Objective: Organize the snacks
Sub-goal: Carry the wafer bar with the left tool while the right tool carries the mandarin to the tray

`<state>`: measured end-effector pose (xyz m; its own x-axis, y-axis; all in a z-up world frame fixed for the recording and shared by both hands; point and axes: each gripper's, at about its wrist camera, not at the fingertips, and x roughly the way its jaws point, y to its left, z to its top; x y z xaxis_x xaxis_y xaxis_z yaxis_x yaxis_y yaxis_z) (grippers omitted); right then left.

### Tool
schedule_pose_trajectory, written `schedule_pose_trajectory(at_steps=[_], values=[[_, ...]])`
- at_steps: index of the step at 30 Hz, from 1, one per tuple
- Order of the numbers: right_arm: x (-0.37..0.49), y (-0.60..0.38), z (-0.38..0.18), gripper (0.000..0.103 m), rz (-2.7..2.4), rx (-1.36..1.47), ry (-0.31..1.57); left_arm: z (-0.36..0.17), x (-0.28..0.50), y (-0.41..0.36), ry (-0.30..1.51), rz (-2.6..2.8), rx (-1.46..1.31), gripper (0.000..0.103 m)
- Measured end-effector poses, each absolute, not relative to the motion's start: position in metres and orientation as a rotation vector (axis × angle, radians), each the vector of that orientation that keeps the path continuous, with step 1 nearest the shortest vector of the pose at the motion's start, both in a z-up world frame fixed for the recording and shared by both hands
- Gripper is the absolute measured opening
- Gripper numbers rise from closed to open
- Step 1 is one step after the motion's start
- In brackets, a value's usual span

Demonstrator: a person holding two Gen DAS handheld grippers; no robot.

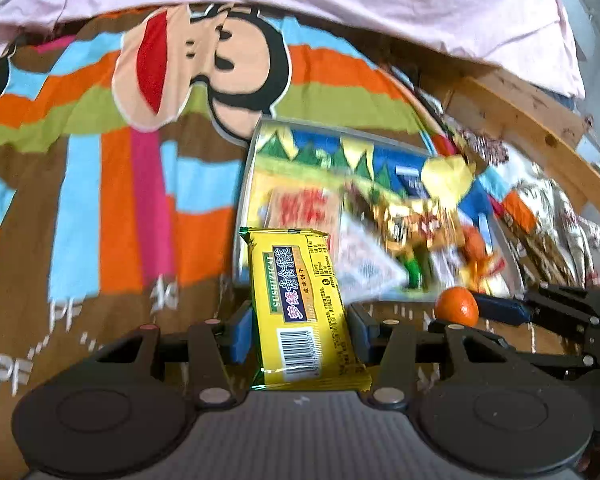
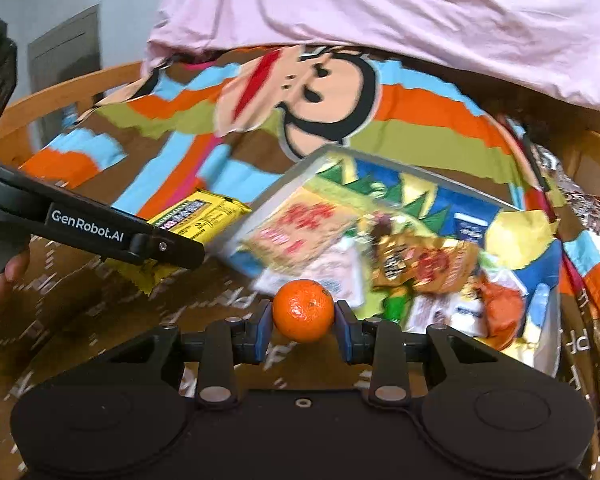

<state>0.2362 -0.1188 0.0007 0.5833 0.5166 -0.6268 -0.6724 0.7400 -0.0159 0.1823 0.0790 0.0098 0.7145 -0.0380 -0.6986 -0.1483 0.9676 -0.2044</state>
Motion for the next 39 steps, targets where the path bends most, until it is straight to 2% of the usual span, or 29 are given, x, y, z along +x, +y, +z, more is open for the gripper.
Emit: schedule_pose_trajectory(at_steps=[17, 31, 39], values=[[0.307, -0.187, -0.034, 0.035, 0.467, -0.194, 0.616, -0.022, 0.291, 0.024, 0.668, 0.025, -0.296, 0.053], [0.324, -0.179, -0.043, 0.035, 0.464, -0.202, 0.631, -0.042, 0.312, 0.0, 0.674, 0.05, -0.246, 0.053], [0.323, -0.178, -0.04, 0.045, 0.466, -0.202, 0.631, -0.044, 0.311, 0.003, 0.705, 0.043, -0.275, 0.054]])
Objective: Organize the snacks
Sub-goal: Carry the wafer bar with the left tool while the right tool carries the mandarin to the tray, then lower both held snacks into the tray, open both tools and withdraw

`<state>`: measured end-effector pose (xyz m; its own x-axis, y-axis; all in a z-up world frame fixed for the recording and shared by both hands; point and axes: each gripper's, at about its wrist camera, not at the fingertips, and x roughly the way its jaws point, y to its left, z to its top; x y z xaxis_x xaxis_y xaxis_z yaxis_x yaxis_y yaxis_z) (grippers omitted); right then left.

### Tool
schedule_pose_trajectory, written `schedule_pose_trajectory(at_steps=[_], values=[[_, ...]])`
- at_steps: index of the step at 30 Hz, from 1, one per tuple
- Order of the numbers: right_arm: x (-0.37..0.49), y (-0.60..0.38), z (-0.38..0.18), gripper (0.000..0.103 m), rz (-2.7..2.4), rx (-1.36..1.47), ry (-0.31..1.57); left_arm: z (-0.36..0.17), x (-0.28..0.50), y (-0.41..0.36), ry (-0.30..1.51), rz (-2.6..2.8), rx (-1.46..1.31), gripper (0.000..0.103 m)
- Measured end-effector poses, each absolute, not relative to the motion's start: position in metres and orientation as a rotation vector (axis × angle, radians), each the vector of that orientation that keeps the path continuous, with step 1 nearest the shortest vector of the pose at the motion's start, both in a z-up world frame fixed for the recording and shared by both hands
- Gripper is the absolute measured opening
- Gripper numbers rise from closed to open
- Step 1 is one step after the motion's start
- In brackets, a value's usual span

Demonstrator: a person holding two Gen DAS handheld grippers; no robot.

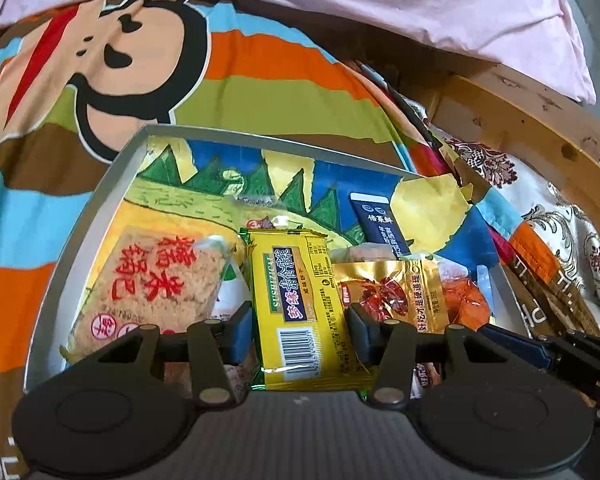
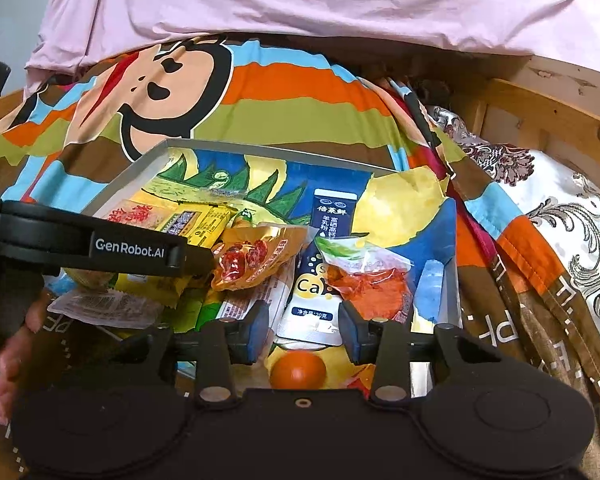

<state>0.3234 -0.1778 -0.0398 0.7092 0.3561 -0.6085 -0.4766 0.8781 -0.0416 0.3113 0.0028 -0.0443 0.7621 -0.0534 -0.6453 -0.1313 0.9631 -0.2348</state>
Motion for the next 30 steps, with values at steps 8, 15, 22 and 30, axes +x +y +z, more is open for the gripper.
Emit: schedule_pose_trajectory(at_steps=[8, 15, 22, 30], values=[[0.32, -0.182, -0.034, 0.053, 0.467, -0.206, 0.623, -0.045, 0.309, 0.003, 0.722, 0.038, -0.272, 0.057], [0.313, -0.187, -0.024, 0.072, 0.453, -0.206, 0.596, -0.043, 0.305, 0.005, 0.728, 0.024, -0.303, 0.076], [0.309, -0.199, -0.011, 0.083, 0.417, -0.192, 0.576, -0.037, 0.298, 0.007, 0.726, 0.01, -0.321, 0.086], [0.3, -0.211, 0.009, 0.095, 0.369, -0.13, 0.561, -0.018, 0.286, 0.008, 0.681, 0.019, -0.283, 0.098]])
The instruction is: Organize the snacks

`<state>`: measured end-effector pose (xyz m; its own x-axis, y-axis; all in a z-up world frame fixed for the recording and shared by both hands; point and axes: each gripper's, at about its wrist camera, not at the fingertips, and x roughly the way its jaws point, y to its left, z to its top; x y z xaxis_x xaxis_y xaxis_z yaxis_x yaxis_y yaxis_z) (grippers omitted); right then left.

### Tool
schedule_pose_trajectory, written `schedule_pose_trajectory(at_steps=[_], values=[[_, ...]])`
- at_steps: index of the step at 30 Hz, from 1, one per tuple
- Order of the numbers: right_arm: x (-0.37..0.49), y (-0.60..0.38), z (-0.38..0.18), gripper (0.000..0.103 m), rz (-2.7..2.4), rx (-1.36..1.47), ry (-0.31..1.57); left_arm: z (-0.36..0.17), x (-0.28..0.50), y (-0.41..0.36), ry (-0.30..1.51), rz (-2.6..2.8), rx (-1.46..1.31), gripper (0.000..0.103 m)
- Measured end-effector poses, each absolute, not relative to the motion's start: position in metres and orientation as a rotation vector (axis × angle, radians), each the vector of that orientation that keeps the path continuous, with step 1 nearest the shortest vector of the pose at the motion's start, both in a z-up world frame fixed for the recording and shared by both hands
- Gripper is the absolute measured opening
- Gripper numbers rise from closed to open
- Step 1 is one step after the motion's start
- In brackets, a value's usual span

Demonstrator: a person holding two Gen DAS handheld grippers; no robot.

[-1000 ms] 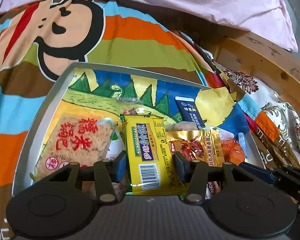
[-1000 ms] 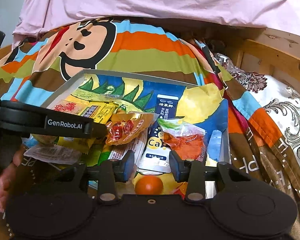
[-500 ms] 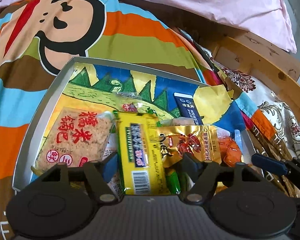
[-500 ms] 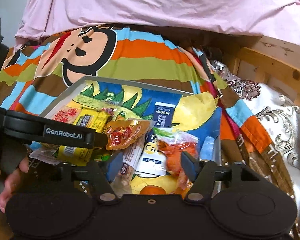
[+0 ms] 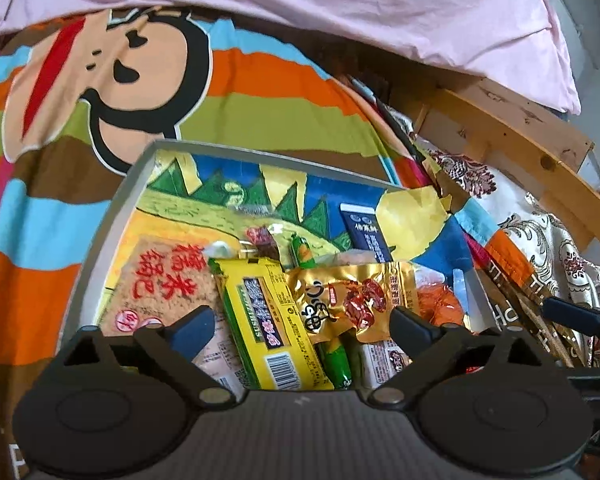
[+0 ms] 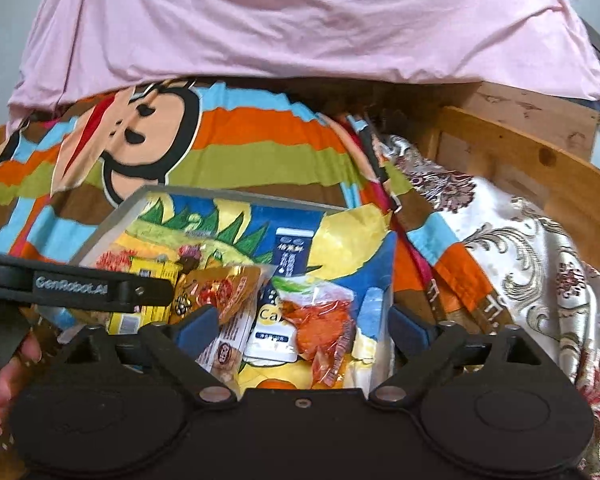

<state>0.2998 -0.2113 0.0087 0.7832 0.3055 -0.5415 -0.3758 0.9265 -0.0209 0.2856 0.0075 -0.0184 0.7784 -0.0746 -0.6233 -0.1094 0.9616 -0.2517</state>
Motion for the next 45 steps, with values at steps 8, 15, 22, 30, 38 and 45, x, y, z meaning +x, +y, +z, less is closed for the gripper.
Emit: schedule_pose_trajectory(at_steps=[8, 15, 22, 30, 38, 45], values=[[0.275, -0.22, 0.034, 0.102, 0.364, -0.058, 0.543, 0.004, 0.253, 0.018, 0.628, 0.06, -0.248, 0.102], [0.248, -0.218, 0.048, 0.102, 0.365, -0.045, 0.563, 0.026, 0.209, 0.029, 0.555, 0.111, -0.214, 0.102], [0.225, -0.214, 0.06, 0.102, 0.362, -0.06, 0.553, 0.039, 0.17, 0.034, 0.523, 0.105, -0.142, 0.102], [0.198, -0.215, 0.06, 0.102, 0.353, -0.069, 0.566, 0.037, 0.134, 0.041, 0.564, 0.171, -0.15, 0.102], [0.173, -0.217, 0.045, 0.102, 0.361, -0.064, 0.66, 0.028, 0.103, 0.046, 0.616, 0.225, -0.144, 0.102], [0.161, -0.218, 0.033, 0.102, 0.369, -0.062, 0.733, 0.023, 0.087, 0.044, 0.631, 0.23, -0.13, 0.102]])
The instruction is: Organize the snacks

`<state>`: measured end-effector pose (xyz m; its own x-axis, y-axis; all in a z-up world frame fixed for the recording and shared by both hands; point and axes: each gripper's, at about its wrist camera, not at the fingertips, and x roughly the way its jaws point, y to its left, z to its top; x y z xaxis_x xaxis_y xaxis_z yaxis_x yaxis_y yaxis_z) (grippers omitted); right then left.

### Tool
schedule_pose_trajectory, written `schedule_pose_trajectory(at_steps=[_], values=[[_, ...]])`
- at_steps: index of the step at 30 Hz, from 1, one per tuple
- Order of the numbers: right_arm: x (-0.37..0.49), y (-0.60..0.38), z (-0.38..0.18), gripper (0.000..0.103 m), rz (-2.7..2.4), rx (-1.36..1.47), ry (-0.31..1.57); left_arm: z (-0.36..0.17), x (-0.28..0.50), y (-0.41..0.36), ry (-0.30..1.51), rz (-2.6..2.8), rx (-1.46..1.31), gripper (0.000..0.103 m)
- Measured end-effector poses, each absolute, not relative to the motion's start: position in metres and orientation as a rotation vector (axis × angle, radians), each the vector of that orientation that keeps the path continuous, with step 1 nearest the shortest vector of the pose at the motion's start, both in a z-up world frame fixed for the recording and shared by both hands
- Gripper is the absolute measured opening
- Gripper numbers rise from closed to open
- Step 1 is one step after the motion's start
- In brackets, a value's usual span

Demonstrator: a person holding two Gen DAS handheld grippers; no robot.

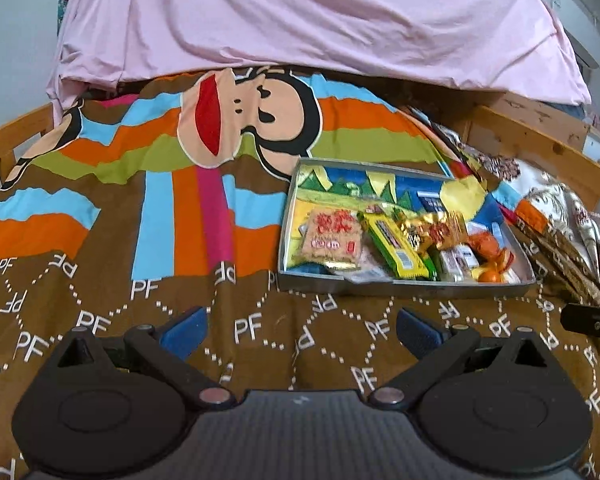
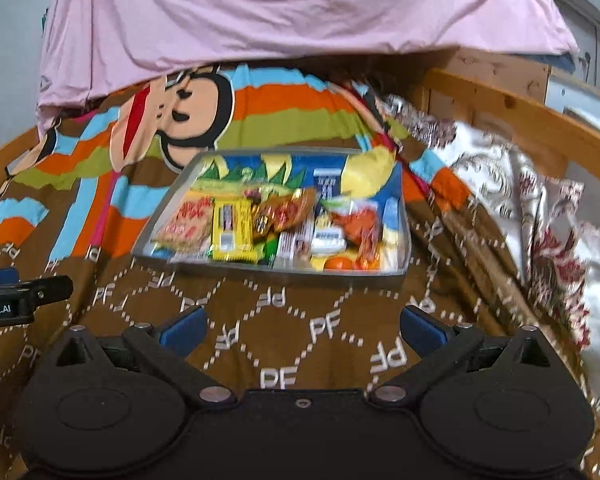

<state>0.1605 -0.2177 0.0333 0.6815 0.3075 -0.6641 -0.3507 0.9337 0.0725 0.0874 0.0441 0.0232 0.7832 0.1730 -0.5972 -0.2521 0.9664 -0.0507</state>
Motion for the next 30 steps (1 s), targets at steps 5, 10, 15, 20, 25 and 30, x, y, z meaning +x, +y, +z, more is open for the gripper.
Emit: schedule_pose_trajectory(at_steps=[5, 10, 15, 20, 25, 30], values=[[0.159, -0.217, 0.029, 0.102, 0.365, -0.06, 0.763, 0.016, 0.085, 0.041, 0.682, 0.207, -0.117, 0.102], [0.158, -0.216, 0.028, 0.102, 0.37, -0.059, 0.766, 0.01, 0.084, 0.042, 0.717, 0.217, -0.122, 0.102], [0.159, -0.215, 0.026, 0.102, 0.373, -0.06, 0.769, 0.009, 0.084, 0.045, 0.721, 0.224, -0.129, 0.102], [0.159, -0.215, 0.022, 0.102, 0.372, -0.058, 0.786, 0.007, 0.085, 0.046, 0.726, 0.222, -0.129, 0.102], [0.16, -0.215, 0.02, 0.102, 0.371, -0.058, 0.793, 0.004, 0.085, 0.048, 0.736, 0.222, -0.127, 0.102], [0.161, -0.215, 0.02, 0.102, 0.367, -0.052, 0.797, 0.002, 0.085, 0.05, 0.742, 0.223, -0.129, 0.102]])
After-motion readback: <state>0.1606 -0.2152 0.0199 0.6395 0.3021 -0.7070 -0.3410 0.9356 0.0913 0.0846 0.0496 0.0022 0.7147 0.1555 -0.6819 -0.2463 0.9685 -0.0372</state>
